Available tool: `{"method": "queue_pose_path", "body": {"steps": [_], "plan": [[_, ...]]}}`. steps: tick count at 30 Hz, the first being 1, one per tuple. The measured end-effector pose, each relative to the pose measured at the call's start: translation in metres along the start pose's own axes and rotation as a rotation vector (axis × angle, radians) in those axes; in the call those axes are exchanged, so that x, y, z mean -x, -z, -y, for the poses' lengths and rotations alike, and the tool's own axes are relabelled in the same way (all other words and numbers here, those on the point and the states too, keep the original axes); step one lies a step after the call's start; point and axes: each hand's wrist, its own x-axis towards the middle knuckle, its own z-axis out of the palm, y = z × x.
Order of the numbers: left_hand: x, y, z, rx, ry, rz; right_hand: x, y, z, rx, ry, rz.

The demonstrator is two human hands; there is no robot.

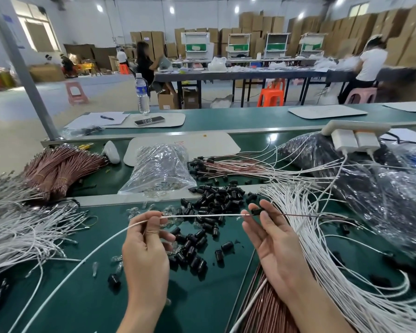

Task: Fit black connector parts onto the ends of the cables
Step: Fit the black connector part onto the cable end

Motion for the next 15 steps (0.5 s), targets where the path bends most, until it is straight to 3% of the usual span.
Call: {"method": "queue_pose_path", "body": {"steps": [15], "plan": [[0.0014, -0.0003, 0.0019, 0.03, 0.01, -0.003, 0.0034, -0.0005, -0.0002, 0.069, -0.019, 0.045]]}}
